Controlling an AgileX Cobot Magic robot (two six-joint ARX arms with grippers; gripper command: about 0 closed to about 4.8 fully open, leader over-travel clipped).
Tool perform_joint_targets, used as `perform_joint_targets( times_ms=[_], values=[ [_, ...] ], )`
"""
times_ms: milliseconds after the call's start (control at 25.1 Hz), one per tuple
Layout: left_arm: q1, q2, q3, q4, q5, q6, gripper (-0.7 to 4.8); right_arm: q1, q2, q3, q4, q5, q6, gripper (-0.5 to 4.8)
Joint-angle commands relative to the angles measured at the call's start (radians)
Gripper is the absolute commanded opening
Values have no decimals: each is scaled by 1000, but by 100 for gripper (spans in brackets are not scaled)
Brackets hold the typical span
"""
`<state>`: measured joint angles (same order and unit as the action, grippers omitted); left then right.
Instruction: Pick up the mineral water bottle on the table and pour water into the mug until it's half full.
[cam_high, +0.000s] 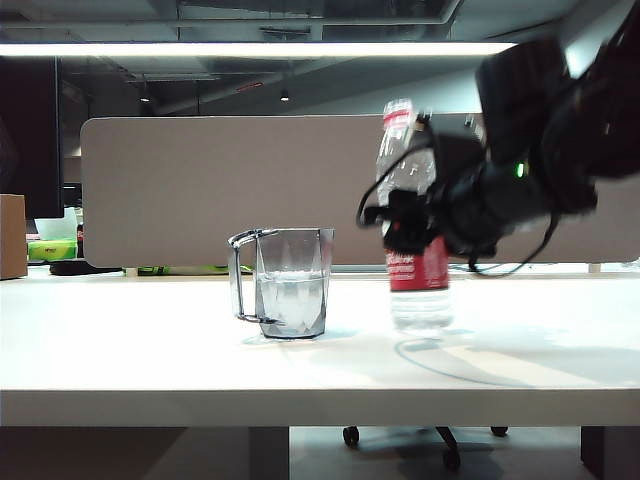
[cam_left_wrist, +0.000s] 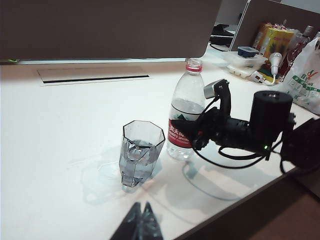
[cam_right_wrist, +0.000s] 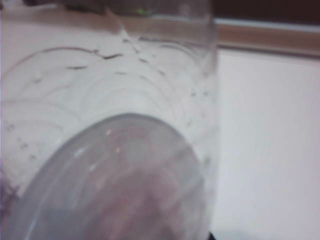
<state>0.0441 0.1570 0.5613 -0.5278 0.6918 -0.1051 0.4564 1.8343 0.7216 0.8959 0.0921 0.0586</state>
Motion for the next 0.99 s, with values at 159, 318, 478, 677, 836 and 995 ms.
perform_joint_targets(
  times_ms=[159,318,478,677,836,995],
  values=[
    [0,-2,4,12,4,0,-5,6,68,2,103,-63,64,472],
    [0,-2,4,12,3,0,-5,10,24,-21,98,-69,64,479],
    [0,-2,4,13,1,9,-5,19,-93,-113,75,-66,66,479],
    [0,-2,4,19,-185,65,-5,19,-409,-355,65,-71,96,89],
    [0,-2,-2,43,-251,71,-5,19,-628,-468,37,-95,107,-8],
    [0,-2,-98,191,-329,69,-5,19,-880,-514,-146,-105,128,-8]
  ],
)
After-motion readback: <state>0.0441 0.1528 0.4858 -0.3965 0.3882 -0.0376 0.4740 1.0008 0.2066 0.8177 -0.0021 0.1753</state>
